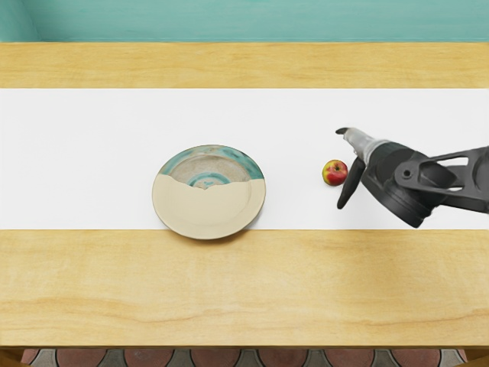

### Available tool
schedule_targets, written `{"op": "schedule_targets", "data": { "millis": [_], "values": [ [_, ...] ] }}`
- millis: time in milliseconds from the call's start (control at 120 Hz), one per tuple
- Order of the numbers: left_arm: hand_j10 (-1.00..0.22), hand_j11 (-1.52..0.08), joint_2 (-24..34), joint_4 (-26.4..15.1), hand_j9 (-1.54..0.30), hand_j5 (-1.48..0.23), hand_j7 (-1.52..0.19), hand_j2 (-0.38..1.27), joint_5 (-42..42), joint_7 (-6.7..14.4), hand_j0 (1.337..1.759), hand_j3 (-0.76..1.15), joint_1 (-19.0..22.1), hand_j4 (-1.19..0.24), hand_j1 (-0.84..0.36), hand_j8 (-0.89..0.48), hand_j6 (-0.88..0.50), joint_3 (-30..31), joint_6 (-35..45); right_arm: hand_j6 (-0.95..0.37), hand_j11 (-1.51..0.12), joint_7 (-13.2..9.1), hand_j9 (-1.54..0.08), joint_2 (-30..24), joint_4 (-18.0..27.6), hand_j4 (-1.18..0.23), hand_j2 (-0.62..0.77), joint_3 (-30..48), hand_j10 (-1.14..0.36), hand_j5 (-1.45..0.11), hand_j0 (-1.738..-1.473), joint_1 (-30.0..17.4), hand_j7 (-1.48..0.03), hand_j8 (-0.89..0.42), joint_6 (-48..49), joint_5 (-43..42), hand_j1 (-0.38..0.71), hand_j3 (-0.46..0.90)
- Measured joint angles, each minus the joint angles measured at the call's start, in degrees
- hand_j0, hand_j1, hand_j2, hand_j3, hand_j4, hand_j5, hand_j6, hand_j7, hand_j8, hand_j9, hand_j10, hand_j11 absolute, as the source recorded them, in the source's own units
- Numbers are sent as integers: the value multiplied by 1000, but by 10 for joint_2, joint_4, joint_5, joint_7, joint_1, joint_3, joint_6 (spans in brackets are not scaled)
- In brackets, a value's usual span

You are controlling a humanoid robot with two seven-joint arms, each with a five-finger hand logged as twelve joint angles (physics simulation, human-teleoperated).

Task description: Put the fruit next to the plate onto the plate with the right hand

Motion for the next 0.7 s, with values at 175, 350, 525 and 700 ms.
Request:
{"op": "schedule_targets", "data": {
  "millis": [175,350,525,700],
  "values": [
    [-230,-299,0,0,-299,-299,-299,46,0,0,1658,0,0,-230,74,-230,-230,0,0,-106,-136,0,-136,28,-38,-106,-20,-14,-106,-136,-1658,-5,-136,-106,0,0,-224,0],
    [-230,-299,0,0,-299,-299,-299,46,0,0,1658,0,0,-230,73,-230,-230,0,0,-138,-177,0,-177,45,-72,-137,-26,-33,-137,-177,-1658,-3,-177,-137,0,13,-187,0],
    [-230,-299,0,0,-299,-299,-299,46,0,0,1658,0,0,-230,73,-230,-230,0,0,-160,-205,0,-205,75,-110,-159,-31,-57,-159,-206,-1658,-1,-205,-159,0,38,-160,0],
    [-230,-299,0,0,-299,-299,-299,46,0,0,1658,0,0,-230,74,-230,-230,0,0,-179,-231,0,-231,105,-142,-178,-34,-81,-178,-231,-1658,-2,-230,-179,0,58,-137,0]
  ]
}}
